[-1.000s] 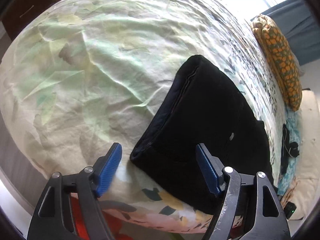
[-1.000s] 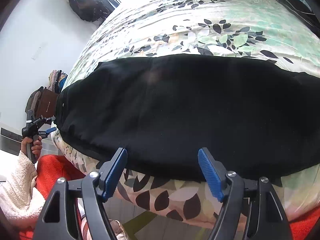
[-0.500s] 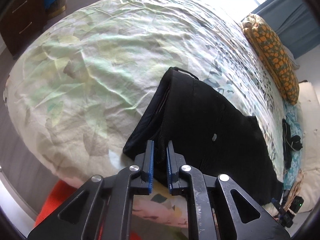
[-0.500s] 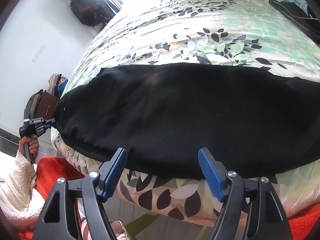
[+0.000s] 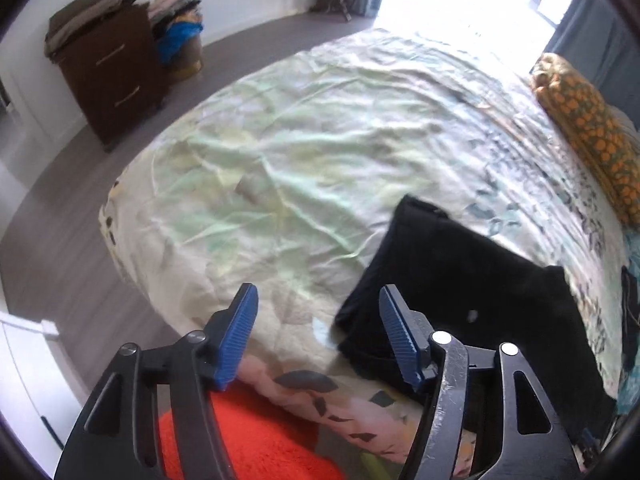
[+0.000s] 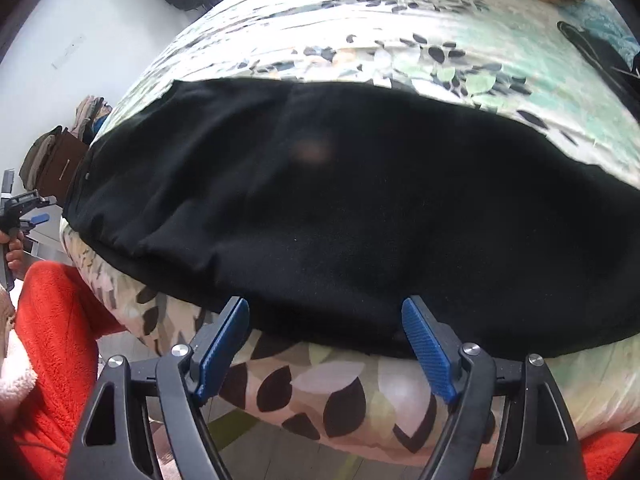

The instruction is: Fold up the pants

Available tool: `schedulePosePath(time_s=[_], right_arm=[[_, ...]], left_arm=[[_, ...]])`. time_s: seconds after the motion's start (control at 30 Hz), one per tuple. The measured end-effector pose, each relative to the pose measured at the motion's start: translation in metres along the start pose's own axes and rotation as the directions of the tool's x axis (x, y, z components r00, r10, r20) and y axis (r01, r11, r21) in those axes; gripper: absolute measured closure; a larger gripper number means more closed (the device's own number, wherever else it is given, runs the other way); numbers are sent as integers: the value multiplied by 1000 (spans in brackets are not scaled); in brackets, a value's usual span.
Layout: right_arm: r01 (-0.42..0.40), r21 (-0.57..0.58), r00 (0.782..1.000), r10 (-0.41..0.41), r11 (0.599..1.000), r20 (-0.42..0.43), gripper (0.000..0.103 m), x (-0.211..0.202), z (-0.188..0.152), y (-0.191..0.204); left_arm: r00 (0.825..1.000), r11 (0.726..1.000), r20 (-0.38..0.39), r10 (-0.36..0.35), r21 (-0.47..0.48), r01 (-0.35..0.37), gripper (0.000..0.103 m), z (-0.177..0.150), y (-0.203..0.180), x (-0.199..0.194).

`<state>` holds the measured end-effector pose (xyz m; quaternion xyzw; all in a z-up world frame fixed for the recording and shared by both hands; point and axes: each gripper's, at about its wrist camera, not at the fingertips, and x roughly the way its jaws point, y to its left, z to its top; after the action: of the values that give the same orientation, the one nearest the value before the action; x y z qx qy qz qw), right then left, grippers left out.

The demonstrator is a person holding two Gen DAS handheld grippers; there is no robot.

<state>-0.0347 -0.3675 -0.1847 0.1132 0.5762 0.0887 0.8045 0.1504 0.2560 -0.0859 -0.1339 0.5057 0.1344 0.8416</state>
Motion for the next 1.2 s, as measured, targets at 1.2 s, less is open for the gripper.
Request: schedulePosePath(time_s=[1.2], right_arm=[[134, -113, 982, -116, 984, 150, 0, 85, 171, -172]], left_arm=[[988, 909, 152, 11, 409, -73, 10, -103, -328, 127]])
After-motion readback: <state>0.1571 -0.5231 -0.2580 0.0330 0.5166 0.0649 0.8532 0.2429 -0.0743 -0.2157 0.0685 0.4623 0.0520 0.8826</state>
